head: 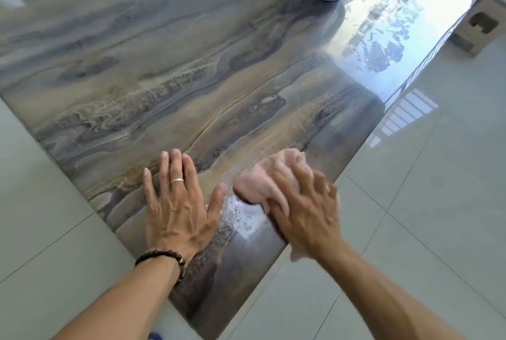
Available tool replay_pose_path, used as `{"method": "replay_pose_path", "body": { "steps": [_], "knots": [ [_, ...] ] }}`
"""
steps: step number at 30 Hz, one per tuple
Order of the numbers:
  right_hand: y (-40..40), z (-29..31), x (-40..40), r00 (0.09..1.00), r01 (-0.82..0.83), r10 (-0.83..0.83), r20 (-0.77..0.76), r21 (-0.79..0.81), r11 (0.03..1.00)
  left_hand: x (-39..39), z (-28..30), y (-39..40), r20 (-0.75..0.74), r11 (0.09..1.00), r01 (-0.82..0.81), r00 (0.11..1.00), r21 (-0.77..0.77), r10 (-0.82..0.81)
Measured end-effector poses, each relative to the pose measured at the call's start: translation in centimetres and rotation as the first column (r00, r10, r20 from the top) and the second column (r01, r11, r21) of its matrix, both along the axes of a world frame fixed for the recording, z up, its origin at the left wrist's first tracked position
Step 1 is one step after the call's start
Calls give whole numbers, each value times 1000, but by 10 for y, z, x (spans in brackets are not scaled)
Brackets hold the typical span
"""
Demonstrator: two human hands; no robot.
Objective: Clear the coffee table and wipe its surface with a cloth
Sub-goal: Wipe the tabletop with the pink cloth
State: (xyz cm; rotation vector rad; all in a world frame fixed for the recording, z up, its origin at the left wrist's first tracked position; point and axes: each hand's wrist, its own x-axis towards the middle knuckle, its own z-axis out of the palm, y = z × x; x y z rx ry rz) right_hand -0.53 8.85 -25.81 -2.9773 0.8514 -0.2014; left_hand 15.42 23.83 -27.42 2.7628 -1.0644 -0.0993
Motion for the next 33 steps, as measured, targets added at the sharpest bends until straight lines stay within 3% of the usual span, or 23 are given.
{"method": "replay_pose_path", "body": {
  "steps": [2, 4, 6, 8, 10, 12, 14, 15, 17, 19, 21, 24, 26, 27, 29, 31, 32, 33],
  "knots": [
    [-44, 5, 32, 959, 285, -285, 1, 17, 958, -1, 0, -3, -6, 1000, 13, 1000, 13, -13],
    [-42, 1, 59, 906, 423, -423, 1, 42, 905, -2, -3, -2, -7, 1000, 18, 1000, 25, -18],
    [-6, -4, 57, 954, 298, -297, 32, -1, 955, -5, -3, -1, -24, 1000, 16, 1000, 27, -15],
    [25, 1, 30, 1000, 26, -26, -2, -29, 999, -4, 0, 0, -29, 1000, 20, 999, 4, -20],
    [9, 3, 20, 993, -105, 103, -64, -36, 994, 0, 1, 3, -57, 999, 11, 998, -33, -13],
    [-20, 7, 47, 993, 112, -113, -40, -22, 993, 3, 2, 4, -80, 993, 0, 997, -116, -10],
    [-17, 2, 87, 911, 412, -412, -15, 17, 911, 4, 3, 4, -106, 984, -7, 994, -179, -12],
    [-2, -1, 101, 902, 432, -433, 5, 23, 901, 4, 2, 5, -103, 981, -3, 995, -194, -17],
    [30, -2, 108, 969, 242, -241, 50, -9, 970, 9, 1, 7, -75, 978, 24, 996, -208, -40],
    [40, 3, 87, 1000, -24, 24, -11, 7, 1000, 23, 1, 6, -54, 981, 34, 998, -193, -45],
    [10, 6, 85, 995, -85, 85, -57, -1, 996, 48, 4, 1, -37, 987, 19, 999, -162, -26],
    [-25, 3, 132, 942, 334, -334, -25, 29, 942, 96, 6, -3, 3, 996, 30, 1000, -89, -30],
    [-4, -1, 159, 903, 429, -429, -6, 60, 901, 127, 2, 1, 36, 999, 44, 998, -32, -43],
    [14, -2, 162, 935, 354, -355, 16, 47, 934, 137, 1, 3, 33, 999, 50, 998, 2, -50],
    [48, -1, 144, 998, 56, -56, 0, 29, 998, 147, -1, 7, 11, 998, 42, 999, 56, -43],
    [31, 3, 128, 989, -140, 141, -35, 32, 990, 149, -3, 7, -6, 998, 25, 1000, 64, -25],
    [10, 1, 131, 989, -133, 133, -59, -6, 991, 149, -4, 6, -10, 998, 26, 1000, 63, -25],
    [-12, 2, 143, 998, -24, 23, -64, -25, 999, 149, -4, 5, -9, 998, 31, 1000, 57, -30]
  ]
}}
